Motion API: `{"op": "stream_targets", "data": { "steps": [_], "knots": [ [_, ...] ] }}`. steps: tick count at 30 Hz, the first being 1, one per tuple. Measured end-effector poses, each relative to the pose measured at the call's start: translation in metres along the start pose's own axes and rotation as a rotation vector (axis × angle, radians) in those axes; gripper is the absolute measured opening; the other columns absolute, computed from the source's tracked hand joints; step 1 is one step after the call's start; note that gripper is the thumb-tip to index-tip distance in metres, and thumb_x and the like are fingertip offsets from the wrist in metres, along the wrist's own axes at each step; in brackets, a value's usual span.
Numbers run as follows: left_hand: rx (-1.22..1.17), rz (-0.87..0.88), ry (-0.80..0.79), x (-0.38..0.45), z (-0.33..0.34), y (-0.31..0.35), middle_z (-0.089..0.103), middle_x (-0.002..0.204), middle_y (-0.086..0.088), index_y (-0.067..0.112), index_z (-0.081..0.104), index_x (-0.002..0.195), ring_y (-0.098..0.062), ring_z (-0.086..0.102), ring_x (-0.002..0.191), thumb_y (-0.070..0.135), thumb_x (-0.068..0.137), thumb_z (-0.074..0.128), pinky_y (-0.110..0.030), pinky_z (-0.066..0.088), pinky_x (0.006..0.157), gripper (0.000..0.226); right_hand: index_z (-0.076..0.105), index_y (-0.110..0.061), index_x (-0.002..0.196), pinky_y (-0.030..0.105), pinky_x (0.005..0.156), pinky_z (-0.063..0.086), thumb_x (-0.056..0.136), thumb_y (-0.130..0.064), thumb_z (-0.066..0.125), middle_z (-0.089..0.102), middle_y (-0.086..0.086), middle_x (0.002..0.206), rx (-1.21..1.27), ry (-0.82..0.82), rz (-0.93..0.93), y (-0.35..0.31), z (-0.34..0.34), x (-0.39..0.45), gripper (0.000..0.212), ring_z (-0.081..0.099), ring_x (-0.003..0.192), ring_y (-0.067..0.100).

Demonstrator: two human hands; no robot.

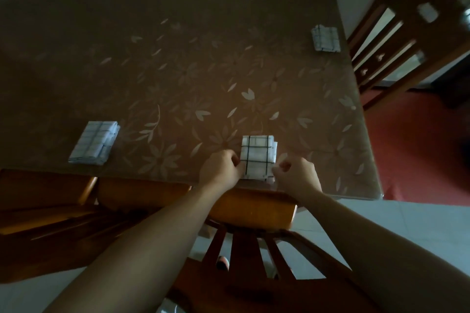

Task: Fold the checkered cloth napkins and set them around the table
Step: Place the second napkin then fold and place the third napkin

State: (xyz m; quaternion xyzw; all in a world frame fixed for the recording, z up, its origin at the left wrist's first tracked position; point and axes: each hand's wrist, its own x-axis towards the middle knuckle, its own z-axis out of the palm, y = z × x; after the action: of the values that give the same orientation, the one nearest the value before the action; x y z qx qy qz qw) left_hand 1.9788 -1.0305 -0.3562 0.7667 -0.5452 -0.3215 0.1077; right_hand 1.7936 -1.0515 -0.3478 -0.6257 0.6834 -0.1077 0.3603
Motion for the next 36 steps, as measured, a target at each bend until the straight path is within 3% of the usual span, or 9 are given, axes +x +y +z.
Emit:
{"op": "stream_targets", "data": {
  "steps": [3, 5, 7, 9, 12, 22, 25, 29, 36],
  "knots": [
    [0.216, 0.122, 0.064, 0.000, -0.029, 0.025, 0.066, 0.103, 0.003, 0.024, 0.062, 0.104, -0.019, 0.062, 0.092, 0.038, 0.088, 0.059, -0.034, 0.053, 0.074, 0.022, 0.063, -0.030, 0.097, 0.032, 0.067, 0.052, 0.086, -0.034, 0.051, 0.066, -0.007, 0.092, -0.262, 0.081, -0.071, 0.003, -0.052, -0.007, 0.016, 0.063, 0.079, 0.016],
    [0.305, 0.213, 0.121, -0.001, -0.044, 0.048, 0.061, 0.120, -0.001, 0.024, 0.059, 0.116, -0.023, 0.056, 0.110, 0.039, 0.087, 0.061, -0.038, 0.050, 0.088, 0.032, 0.052, -0.043, 0.123, 0.034, 0.078, 0.053, 0.087, -0.042, 0.052, 0.062, -0.008, 0.118, -0.469, 0.161, -0.176, 0.015, -0.095, -0.010, 0.036, 0.061, 0.101, 0.017],
    [0.306, 0.262, 0.125, -0.005, -0.052, 0.077, 0.051, 0.138, -0.006, 0.022, 0.053, 0.130, -0.026, 0.045, 0.128, 0.038, 0.087, 0.063, -0.042, 0.042, 0.103, 0.048, 0.046, -0.041, 0.131, 0.037, 0.089, 0.051, 0.088, -0.049, 0.051, 0.057, -0.006, 0.130, -0.572, 0.236, -0.233, 0.028, -0.138, -0.012, 0.044, 0.058, 0.111, 0.018],
    [0.278, 0.263, 0.152, -0.017, -0.055, 0.111, 0.045, 0.143, -0.007, 0.021, 0.049, 0.135, -0.028, 0.040, 0.132, 0.039, 0.086, 0.064, -0.042, 0.038, 0.107, 0.054, 0.046, -0.038, 0.132, 0.038, 0.094, 0.047, 0.090, -0.054, 0.048, 0.056, -0.004, 0.130, -0.622, 0.271, -0.239, 0.041, -0.180, -0.017, 0.045, 0.056, 0.113, 0.018],
    [0.301, 0.271, 0.252, -0.041, -0.048, 0.157, 0.050, 0.133, -0.004, 0.021, 0.052, 0.131, -0.026, 0.044, 0.125, 0.043, 0.084, 0.064, -0.035, 0.037, 0.103, 0.053, 0.053, -0.034, 0.123, 0.039, 0.093, 0.045, 0.087, -0.060, 0.043, 0.057, -0.003, 0.126, -0.613, 0.326, -0.255, 0.068, -0.234, -0.026, 0.046, 0.056, 0.114, 0.019],
    [0.191, 0.175, 0.315, -0.102, 0.019, 0.307, 0.041, 0.146, -0.011, 0.018, 0.050, 0.134, -0.028, 0.040, 0.133, 0.038, 0.088, 0.063, -0.032, 0.034, 0.102, 0.052, 0.054, -0.030, 0.121, 0.040, 0.091, 0.046, 0.085, -0.052, 0.052, 0.056, -0.001, 0.127, -0.521, 0.315, -0.373, 0.152, -0.361, -0.033, 0.042, 0.054, 0.116, 0.022],
    [0.164, 0.163, 0.314, -0.091, 0.028, 0.340, 0.039, 0.146, -0.012, 0.016, 0.049, 0.134, -0.028, 0.038, 0.134, 0.035, 0.088, 0.064, -0.034, 0.034, 0.104, 0.052, 0.054, -0.029, 0.120, 0.038, 0.087, 0.048, 0.084, -0.051, 0.052, 0.057, -0.001, 0.122, -0.505, 0.319, -0.427, 0.160, -0.382, -0.009, 0.042, 0.056, 0.109, 0.021],
    [0.232, 0.136, 0.391, -0.052, 0.035, 0.365, 0.053, 0.129, -0.001, 0.025, 0.052, 0.129, -0.025, 0.048, 0.121, 0.054, 0.081, 0.059, -0.044, 0.044, 0.099, 0.056, 0.053, -0.027, 0.120, 0.037, 0.086, 0.048, 0.085, -0.049, 0.053, 0.056, -0.001, 0.123, -0.512, 0.283, -0.478, 0.160, -0.403, 0.043, 0.041, 0.055, 0.109, 0.021],
    [0.288, 0.042, 0.402, 0.042, 0.048, 0.398, 0.055, 0.133, 0.005, 0.029, 0.049, 0.134, -0.020, 0.050, 0.124, 0.055, 0.086, 0.054, -0.040, 0.039, 0.104, 0.055, 0.053, -0.026, 0.121, 0.040, 0.089, 0.049, 0.086, -0.048, 0.053, 0.057, -0.001, 0.122, -0.583, 0.251, -0.596, 0.152, -0.446, 0.158, 0.041, 0.057, 0.108, 0.020]
  ]
}}
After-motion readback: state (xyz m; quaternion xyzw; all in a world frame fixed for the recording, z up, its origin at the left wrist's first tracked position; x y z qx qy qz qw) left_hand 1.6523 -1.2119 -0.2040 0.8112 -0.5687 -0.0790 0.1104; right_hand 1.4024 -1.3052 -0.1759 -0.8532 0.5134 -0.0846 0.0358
